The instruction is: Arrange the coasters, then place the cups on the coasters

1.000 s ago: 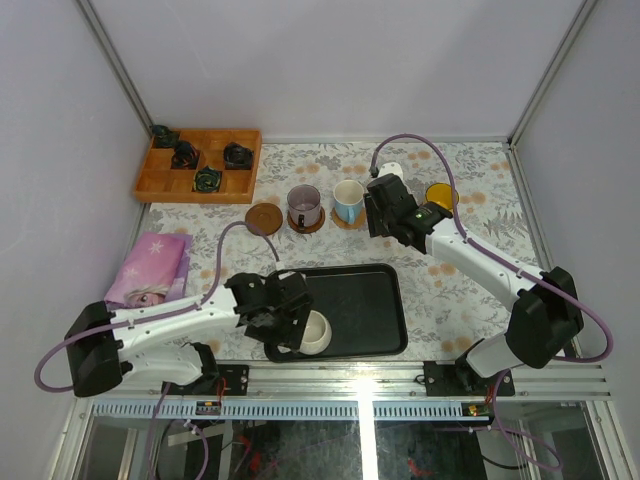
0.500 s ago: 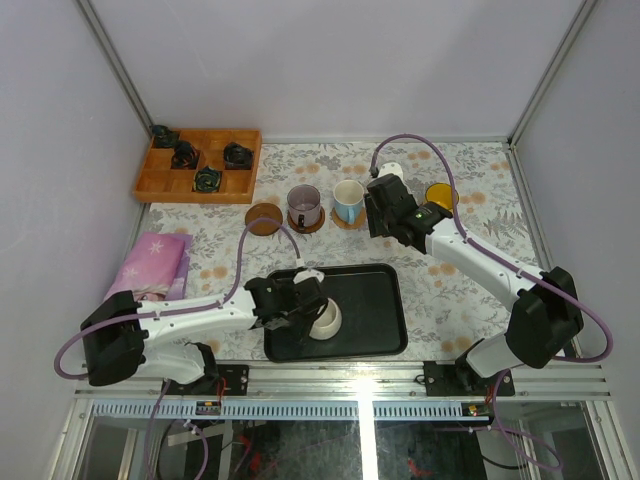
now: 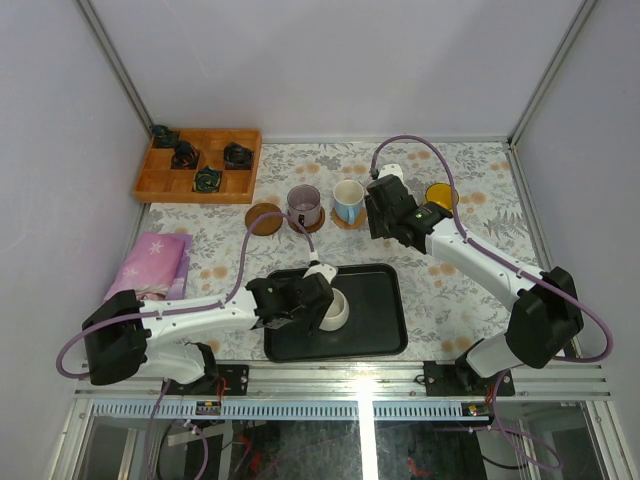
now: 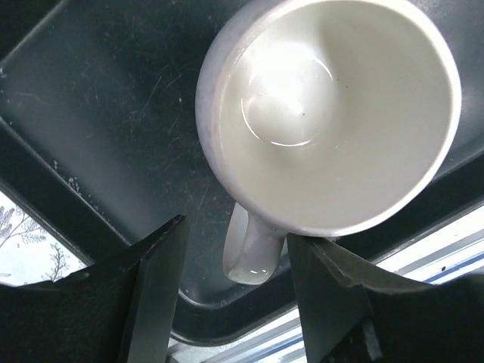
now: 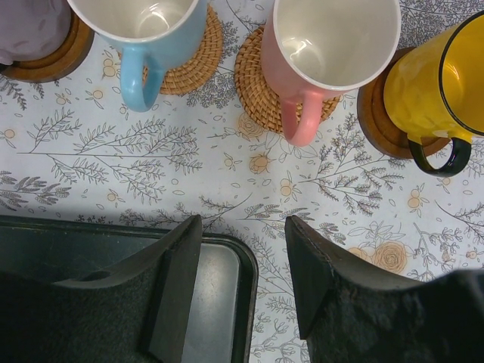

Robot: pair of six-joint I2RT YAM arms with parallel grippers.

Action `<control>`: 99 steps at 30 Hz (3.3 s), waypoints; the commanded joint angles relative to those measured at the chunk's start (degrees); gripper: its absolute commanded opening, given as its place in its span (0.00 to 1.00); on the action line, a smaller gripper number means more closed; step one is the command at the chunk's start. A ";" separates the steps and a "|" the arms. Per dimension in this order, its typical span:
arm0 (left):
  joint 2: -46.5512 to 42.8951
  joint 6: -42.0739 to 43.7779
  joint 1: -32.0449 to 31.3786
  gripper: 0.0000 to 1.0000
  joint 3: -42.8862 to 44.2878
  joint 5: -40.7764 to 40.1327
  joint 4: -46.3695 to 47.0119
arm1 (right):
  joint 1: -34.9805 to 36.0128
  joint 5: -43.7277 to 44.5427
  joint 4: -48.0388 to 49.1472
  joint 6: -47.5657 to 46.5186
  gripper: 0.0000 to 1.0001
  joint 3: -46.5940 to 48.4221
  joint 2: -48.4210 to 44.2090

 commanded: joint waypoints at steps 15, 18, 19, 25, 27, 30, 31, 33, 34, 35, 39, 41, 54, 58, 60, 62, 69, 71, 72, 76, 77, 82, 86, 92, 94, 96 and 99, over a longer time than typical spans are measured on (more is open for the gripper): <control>1.42 5.51 1.85 0.00 0.18 0.56 7.56 | -0.03 1.53 -0.20 1.13 0.55 -0.21 -3.20; 0.08 5.86 1.96 0.00 0.44 -1.96 7.08 | -0.03 1.72 0.06 1.15 0.55 -0.30 -3.42; -0.59 5.98 2.07 0.00 0.51 -2.98 6.83 | -0.03 1.78 0.22 1.21 0.55 -0.35 -3.57; -5.45 7.27 6.46 0.00 2.70 -7.22 5.41 | -0.03 2.79 1.95 0.82 0.55 -1.34 -4.59; -6.62 7.04 8.43 0.00 4.01 -8.52 5.26 | -0.01 3.50 2.44 0.65 0.54 -1.40 -4.77; -7.91 6.58 10.38 0.00 6.15 -11.37 5.49 | -0.03 4.92 3.27 0.68 0.53 -1.39 -4.92; -8.08 6.45 11.03 0.00 6.70 -12.50 5.58 | -0.03 5.11 3.60 0.67 0.53 -1.37 -5.02; -8.36 6.48 11.65 0.00 7.38 -15.19 5.80 | -0.03 5.14 4.31 0.76 0.52 -1.57 -5.20; -8.32 6.58 12.02 0.00 7.68 -16.55 6.05 | -0.03 6.43 4.59 0.80 0.52 -1.65 -5.29; -8.36 6.72 12.38 0.00 7.88 -18.17 6.35 | -0.03 6.73 4.86 0.86 0.52 -1.69 -5.31; -7.92 7.77 15.85 0.00 8.39 -20.29 9.05 | -0.03 7.35 5.42 0.95 0.52 -1.97 -5.23; -7.41 8.19 18.45 0.00 8.32 -21.30 10.04 | -0.03 7.69 6.04 0.85 0.52 -2.21 -5.18; -0.51 14.96 41.00 0.00 8.97 -13.56 28.90 | -0.03 9.33 9.00 -0.05 0.51 -1.19 -4.09; 4.06 15.97 45.14 0.00 9.86 -8.85 32.35 | -0.03 9.92 9.16 -0.23 0.51 -0.87 -4.09; 5.77 16.15 46.49 0.00 10.56 -7.06 33.78 | -0.03 10.30 9.14 -0.24 0.51 -0.85 -4.04; 7.58 16.53 47.43 0.00 11.09 -5.84 34.96 | -0.03 10.51 8.95 -0.14 0.51 -0.84 -3.88; 12.93 18.65 48.87 0.00 13.07 -2.23 37.60 | -0.03 11.13 8.55 -0.01 0.50 -0.29 -2.82; 14.53 19.44 48.99 0.00 14.02 -1.50 37.68 | -0.03 11.12 8.46 0.08 0.50 -0.08 -2.56; 15.29 19.79 49.00 0.00 14.43 -1.13 37.55 | -0.03 11.11 8.44 0.08 0.50 0.09 -2.43; 17.90 20.47 49.00 0.00 15.85 -0.39 36.50 | -0.03 11.10 8.16 0.04 0.50 0.48 -2.00; 18.33 20.44 49.00 0.00 15.91 -0.13 36.39 | -0.03 11.03 8.19 0.14 0.50 0.44 -1.98; 18.82 20.08 49.00 0.00 15.06 -0.13 35.78 | -0.03 10.90 8.03 0.69 0.50 0.31 -1.75; 19.07 19.95 49.00 0.00 14.51 -0.58 35.09 | -0.03 10.33 8.00 0.97 0.50 0.27 -1.26; 17.98 18.91 49.04 0.00 13.10 -0.87 33.54 | 0.01 9.88 8.09 0.96 0.50 0.48 -0.75; 17.10 18.61 48.95 0.00 12.18 -0.95 33.26 | -0.03 9.82 8.19 0.87 0.51 0.51 -0.59; 16.24 18.35 49.00 0.00 11.16 -1.02 33.10 | -0.03 9.56 8.19 0.87 0.50 0.56 -0.41; 15.61 18.08 49.00 0.00 10.20 -1.23 32.94 | -0.03 9.15 8.28 0.86 0.50 0.68 0.00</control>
